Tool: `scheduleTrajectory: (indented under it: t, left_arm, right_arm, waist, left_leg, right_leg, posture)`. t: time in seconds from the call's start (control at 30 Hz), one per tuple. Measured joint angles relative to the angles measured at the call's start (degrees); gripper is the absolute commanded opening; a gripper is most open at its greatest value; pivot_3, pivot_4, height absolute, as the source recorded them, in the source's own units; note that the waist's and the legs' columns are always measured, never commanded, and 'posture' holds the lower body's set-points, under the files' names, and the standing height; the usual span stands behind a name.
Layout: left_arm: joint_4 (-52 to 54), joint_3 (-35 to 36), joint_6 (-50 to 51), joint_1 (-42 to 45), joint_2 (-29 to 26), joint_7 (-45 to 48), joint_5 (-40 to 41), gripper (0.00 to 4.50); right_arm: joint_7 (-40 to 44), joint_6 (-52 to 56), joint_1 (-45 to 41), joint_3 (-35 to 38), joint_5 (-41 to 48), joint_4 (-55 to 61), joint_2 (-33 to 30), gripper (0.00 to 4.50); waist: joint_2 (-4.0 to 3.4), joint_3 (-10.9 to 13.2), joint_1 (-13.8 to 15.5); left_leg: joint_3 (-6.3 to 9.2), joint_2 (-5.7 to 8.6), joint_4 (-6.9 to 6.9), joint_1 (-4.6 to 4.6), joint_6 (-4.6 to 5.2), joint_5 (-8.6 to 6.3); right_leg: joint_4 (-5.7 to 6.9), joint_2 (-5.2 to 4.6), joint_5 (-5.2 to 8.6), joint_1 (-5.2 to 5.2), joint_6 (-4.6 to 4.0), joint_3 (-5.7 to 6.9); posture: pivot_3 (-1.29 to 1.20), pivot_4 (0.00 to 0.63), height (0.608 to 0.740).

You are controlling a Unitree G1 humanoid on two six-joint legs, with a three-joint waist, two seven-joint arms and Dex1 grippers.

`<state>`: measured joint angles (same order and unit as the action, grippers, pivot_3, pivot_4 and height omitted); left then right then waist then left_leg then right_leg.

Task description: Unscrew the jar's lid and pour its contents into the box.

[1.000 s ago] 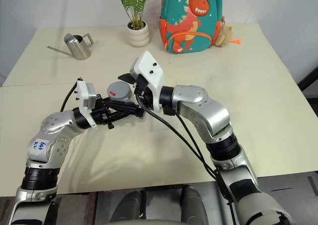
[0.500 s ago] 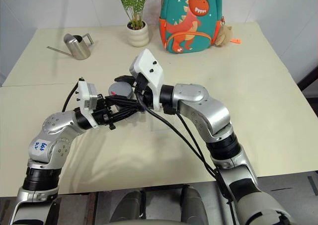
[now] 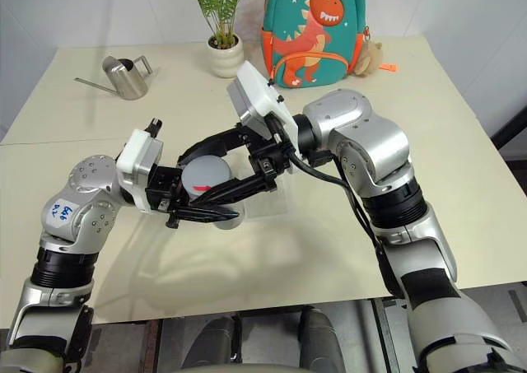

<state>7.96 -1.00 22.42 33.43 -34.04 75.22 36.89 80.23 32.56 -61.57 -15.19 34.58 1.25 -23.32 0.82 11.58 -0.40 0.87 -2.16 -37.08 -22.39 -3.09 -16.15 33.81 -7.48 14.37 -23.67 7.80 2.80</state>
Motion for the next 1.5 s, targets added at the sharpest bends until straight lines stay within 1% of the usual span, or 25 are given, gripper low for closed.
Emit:
scheduleTrajectory:
  t: [0.17, 0.2, 0.23, 0.27, 0.33, 0.43, 0.6, 0.73, 0.9, 1.23, 1.4, 1.5]
  left_arm:
    - [-1.1, 0.2, -0.5, 0.0, 0.3, -0.1, -0.2, 1.95]
    - [-1.4, 0.6, -0.7, 0.0, 0.3, -0.4, -0.2, 1.95]
    - [-1.9, 1.0, -0.8, 0.0, 0.4, -0.8, -0.1, 1.95]
    - [-2.6, 1.5, -0.8, 0.0, 0.4, -1.4, -0.2, 1.95]
    - [-3.9, 2.6, -1.3, 0.0, 0.3, -2.3, -0.3, 1.95]
    - [-6.0, 4.4, -2.6, 0.0, 0.0, -3.9, -1.2, 1.95]
    - [-6.7, 5.0, -3.1, -0.2, -0.1, -5.2, -1.5, 1.95]
    - [-6.6, 4.6, -3.1, -0.3, 0.0, -5.6, -1.5, 1.95]
    - [-6.8, 4.3, -3.1, -0.3, 0.0, -5.5, -1.7, 1.95]
    - [-6.9, 4.1, -3.1, -0.3, 0.5, -5.6, -2.0, 1.95]
    - [-7.4, 4.4, -3.2, -0.3, 0.9, -6.3, -2.2, 1.95]
    - [-7.4, 4.3, -3.2, -0.3, 1.2, -6.8, -2.3, 1.95]
  right_arm:
    - [-0.6, -0.6, 0.0, 0.0, -0.9, -0.7, 0.5, 2.56]
    - [-1.6, -0.7, 0.1, 0.3, -1.0, -0.7, 0.8, 3.34]
    - [-2.7, -0.9, 0.3, 0.7, -1.3, -0.7, 1.1, 3.58]
    - [-3.8, -0.6, 0.5, 1.7, -1.2, -0.6, 1.2, 3.96]
    - [-4.7, -0.2, 1.1, 3.1, -1.1, -0.1, 0.5, 4.48]
    - [-5.6, -0.4, 3.5, 5.0, -1.2, 1.0, -0.8, 4.48]
    - [-11.9, -2.1, 6.4, 5.6, -4.4, 3.2, -0.7, 4.48]
    - [-18.1, -2.2, 6.7, 4.4, -7.0, 3.3, 2.6, 4.48]
    - [-21.6, -2.1, 6.7, 2.3, -8.9, 3.4, 5.6, 4.48]
    - [-22.8, -1.1, 5.7, 1.9, -9.4, 2.6, 7.5, 4.48]
    - [-22.4, -1.1, 4.4, 1.9, -9.4, 0.5, 7.4, 4.48]
    - [-21.4, -1.1, 4.0, 1.9, -9.0, 0.1, 6.2, 4.48]
  waist:
    - [0.0, 0.0, 0.2]
    - [0.0, 0.0, 0.2]
    - [0.0, 0.0, 0.1]
    - [0.0, 0.0, 0.2]
    - [0.0, 0.0, 0.2]
    - [0.01, 0.0, 0.3]
    - [0.0, 0.0, 0.3]
    - [0.0, 0.0, -0.1]
    - [0.0, 0.0, 0.1]
    - [0.0, 0.0, 0.2]
    - [0.0, 0.0, 0.1]
    - [0.0, 0.0, 0.1]
  left_leg:
    - [-0.01, 0.0, -0.01, -0.01, 0.0, 0.0]
    - [-0.01, 0.0, -0.01, -0.01, 0.0, 0.0]
    - [-0.02, 0.0, -0.01, 0.0, 0.0, 0.0]
    - [-0.01, 0.0, -0.01, -0.01, -0.01, 0.0]
    - [-0.02, 0.0, -0.01, 0.0, -0.01, 0.0]
    - [-0.03, 0.0, -0.01, -0.01, -0.01, 0.01]
    - [-0.04, 0.0, 0.0, -0.02, -0.02, 0.01]
    - [-0.06, -0.03, 0.01, 0.01, -0.02, 0.01]
    - [-0.07, -0.03, -0.01, -0.01, -0.02, 0.01]
    - [-0.08, -0.03, -0.01, -0.01, -0.02, 0.01]
    - [-0.07, -0.03, 0.0, -0.01, -0.02, 0.01]
    - [-0.08, -0.03, -0.01, -0.02, -0.02, 0.01]
  right_leg:
    - [0.01, 0.0, 0.0, -0.02, 0.0, 0.0]
    - [0.02, 0.0, 0.0, -0.02, 0.0, 0.0]
    - [0.03, 0.0, 0.0, -0.02, 0.0, 0.0]
    - [0.04, 0.0, 0.0, -0.03, 0.0, 0.0]
    - [0.03, 0.0, 0.0, -0.02, 0.0, 0.0]
    - [0.01, -0.01, 0.0, -0.02, 0.0, 0.0]
    - [0.02, -0.01, 0.0, -0.04, 0.0, 0.0]
    - [0.08, 0.01, 0.0, -0.06, 0.0, -0.01]
    - [0.06, 0.0, 0.0, -0.06, 0.0, -0.02]
    - [0.06, 0.01, 0.0, -0.06, 0.0, -0.02]
    - [0.07, 0.01, 0.0, -0.07, -0.01, -0.02]
    - [0.05, 0.01, 0.0, -0.06, 0.0, -0.02]
  posture:
    - [0.0, 0.15, 0.74]
    - [0.0, 0.15, 0.74]
    - [0.0, 0.15, 0.74]
    - [0.0, 0.15, 0.74]
    - [0.0, 0.15, 0.74]
    - [0.0, 0.15, 0.74]
    - [0.0, 0.15, 0.74]
    - [0.0, 0.15, 0.74]
    - [0.0, 0.15, 0.74]
    - [0.0, 0.15, 0.74]
    - [0.0, 0.15, 0.74]
    - [0.0, 0.15, 0.74]
